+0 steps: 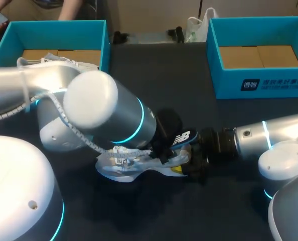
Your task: Take the shoe out of the shoebox, open the shoe tongue, remove and reinsert the insole, then place the shoe into the shoebox
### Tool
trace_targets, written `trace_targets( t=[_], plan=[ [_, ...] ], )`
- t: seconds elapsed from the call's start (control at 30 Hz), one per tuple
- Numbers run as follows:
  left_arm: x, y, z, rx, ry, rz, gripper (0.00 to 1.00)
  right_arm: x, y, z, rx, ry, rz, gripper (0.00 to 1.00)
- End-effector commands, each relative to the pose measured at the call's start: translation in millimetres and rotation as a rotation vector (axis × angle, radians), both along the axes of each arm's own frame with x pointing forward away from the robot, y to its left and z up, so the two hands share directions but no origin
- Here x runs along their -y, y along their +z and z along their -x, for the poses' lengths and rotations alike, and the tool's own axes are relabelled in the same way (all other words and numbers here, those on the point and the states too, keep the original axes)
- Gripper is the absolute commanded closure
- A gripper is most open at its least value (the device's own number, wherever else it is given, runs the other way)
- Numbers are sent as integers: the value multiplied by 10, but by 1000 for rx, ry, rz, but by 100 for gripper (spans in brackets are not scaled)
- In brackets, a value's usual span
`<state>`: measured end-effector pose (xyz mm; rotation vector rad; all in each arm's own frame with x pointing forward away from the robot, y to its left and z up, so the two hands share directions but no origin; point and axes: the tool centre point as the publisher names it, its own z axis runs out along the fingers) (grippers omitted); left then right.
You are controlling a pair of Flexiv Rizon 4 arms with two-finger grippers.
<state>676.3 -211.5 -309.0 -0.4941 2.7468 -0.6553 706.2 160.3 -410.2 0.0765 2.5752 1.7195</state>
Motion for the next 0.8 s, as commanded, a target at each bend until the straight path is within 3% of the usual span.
trace_targets(
  t=[0.03, 0.47, 0.8],
  plan=[
    [84, -32, 57, 61, 36, -29, 54, -17, 13, 10, 0, -2, 5, 100],
    [202, -60, 56, 171, 159, -103, 52, -17, 13, 10, 0, -2, 5, 100],
    [215, -120, 65, 243, 234, -131, 57, -17, 13, 10, 0, -2, 5, 100]
  ],
)
